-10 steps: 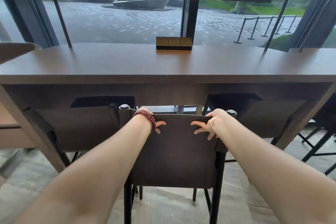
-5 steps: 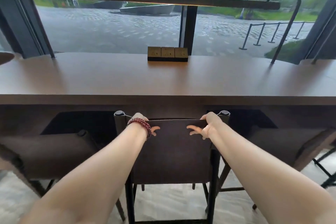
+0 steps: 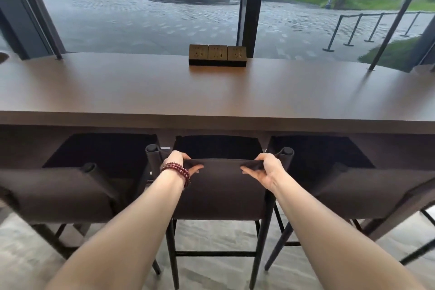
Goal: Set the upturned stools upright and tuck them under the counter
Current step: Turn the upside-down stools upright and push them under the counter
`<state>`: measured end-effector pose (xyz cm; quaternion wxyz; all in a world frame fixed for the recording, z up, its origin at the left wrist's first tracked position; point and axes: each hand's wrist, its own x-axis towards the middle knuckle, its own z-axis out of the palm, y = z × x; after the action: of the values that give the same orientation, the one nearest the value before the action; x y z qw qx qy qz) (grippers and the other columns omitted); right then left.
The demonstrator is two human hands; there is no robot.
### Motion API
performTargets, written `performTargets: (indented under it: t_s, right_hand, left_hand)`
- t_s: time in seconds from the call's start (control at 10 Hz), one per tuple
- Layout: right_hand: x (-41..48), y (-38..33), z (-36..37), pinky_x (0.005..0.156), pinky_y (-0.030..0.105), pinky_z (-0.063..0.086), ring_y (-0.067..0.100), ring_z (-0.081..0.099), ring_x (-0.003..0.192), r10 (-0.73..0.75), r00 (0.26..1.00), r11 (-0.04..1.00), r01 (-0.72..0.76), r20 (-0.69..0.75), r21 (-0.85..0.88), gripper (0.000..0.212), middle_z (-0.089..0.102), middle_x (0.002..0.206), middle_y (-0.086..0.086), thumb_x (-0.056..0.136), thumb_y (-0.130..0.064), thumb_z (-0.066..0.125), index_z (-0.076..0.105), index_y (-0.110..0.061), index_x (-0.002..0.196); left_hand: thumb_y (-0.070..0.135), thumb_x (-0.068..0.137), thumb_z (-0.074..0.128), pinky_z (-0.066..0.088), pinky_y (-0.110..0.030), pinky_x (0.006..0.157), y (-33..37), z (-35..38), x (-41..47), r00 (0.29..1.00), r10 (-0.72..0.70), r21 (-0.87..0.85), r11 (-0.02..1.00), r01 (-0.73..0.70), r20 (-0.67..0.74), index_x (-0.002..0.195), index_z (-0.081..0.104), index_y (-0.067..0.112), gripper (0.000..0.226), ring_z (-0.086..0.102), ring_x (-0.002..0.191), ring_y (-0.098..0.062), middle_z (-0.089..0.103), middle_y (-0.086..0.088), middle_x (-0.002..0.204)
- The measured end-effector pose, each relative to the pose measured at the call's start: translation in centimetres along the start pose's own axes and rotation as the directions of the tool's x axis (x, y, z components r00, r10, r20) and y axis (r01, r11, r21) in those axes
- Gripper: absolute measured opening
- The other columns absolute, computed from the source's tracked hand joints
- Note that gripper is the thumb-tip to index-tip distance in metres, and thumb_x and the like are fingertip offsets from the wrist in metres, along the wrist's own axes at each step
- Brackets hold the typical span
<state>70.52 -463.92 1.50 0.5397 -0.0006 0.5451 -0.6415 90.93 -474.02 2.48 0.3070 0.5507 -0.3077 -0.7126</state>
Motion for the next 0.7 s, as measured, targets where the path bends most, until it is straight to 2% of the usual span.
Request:
performTargets:
  t_s: [0.1,0.2,0.3,0.4,0.6,0.7]
  right_hand:
    - [-0.5,0.6,-0.4,0.067,0.049,0.059,0.045,0.059,0.095,-0.021,1.000,1.000,0.021,-0.011,-0.012,0.015,0.049,0.114,0.027,0.088,0.008,0.044,0.047,-0.001,0.100]
    - [-1.5,1.5,-0.8,0.067,0.049,0.058,0.038,0.060,0.086,-0.029,0.999,0.999,0.028,-0.029,-0.024,0.011,0.052,0.099,0.020,0.088,0.007,0.045,0.047,-0.004,0.091]
    - [-2.6,2.9,-1.6,0.076,0.051,0.056,0.034,0.061,0.082,-0.036,0.998,0.999,0.034,-0.051,-0.033,0.011,0.052,0.091,0.017,0.088,0.006,0.047,0.047,-0.004,0.086]
    - [-3.6,5.0,-2.9,0.072,0.048,0.057,0.033,0.062,0.078,-0.038,0.996,0.999,0.036,-0.080,-0.026,0.009,0.054,0.087,0.017,0.087,0.005,0.048,0.047,-0.003,0.084]
    - [-5.8,8.7,-5.5,0.060,0.044,0.060,0.032,0.062,0.073,-0.023,0.993,1.000,0.021,-0.112,-0.016,0.006,0.057,0.084,0.016,0.086,-0.001,0.056,0.051,-0.004,0.085]
    - [-6.8,9.6,-5.9,0.073,0.046,0.057,0.034,0.064,0.076,-0.033,0.996,0.999,0.034,-0.085,0.009,0.006,0.061,0.086,0.015,0.085,-0.006,0.060,0.055,-0.008,0.085]
  left_hand:
    - [-0.005,0.088,0.045,0.057,-0.040,0.077,-0.6,-0.4,0.1,0.980,-0.193,-0.396,0.897,0.196,0.047,0.089,0.049,-0.001,0.006,0.050,0.122,-0.043,0.047,-0.030,0.134]
    - [-0.007,0.084,0.050,0.054,-0.048,0.084,-2.2,-1.4,-0.5,0.993,-0.113,-0.355,0.928,0.116,0.029,0.109,0.047,-0.001,0.025,0.051,0.114,-0.047,0.052,-0.026,0.116]
    - [-0.006,0.084,0.051,0.053,-0.048,0.074,-3.4,-2.4,-1.9,0.996,-0.077,-0.375,0.923,0.088,0.045,0.104,0.048,0.003,0.023,0.051,0.109,-0.045,0.051,-0.022,0.113]
    - [-0.006,0.086,0.050,0.051,-0.049,0.075,-5.1,-3.5,-3.5,0.993,-0.093,-0.343,0.933,0.112,0.072,0.093,0.049,0.003,0.012,0.052,0.109,-0.043,0.053,-0.019,0.102]
    - [-0.005,0.084,0.051,0.052,-0.049,0.079,-9.2,-5.6,-5.7,0.990,-0.097,-0.316,0.940,0.126,0.107,0.078,0.049,0.004,0.011,0.057,0.083,-0.032,0.055,-0.013,0.086]
    - [-0.001,0.083,0.054,0.052,-0.049,0.079,-9.5,-6.7,-6.6,0.987,-0.080,-0.266,0.957,0.115,0.140,0.079,0.052,0.007,0.009,0.060,0.081,-0.033,0.057,-0.013,0.084]
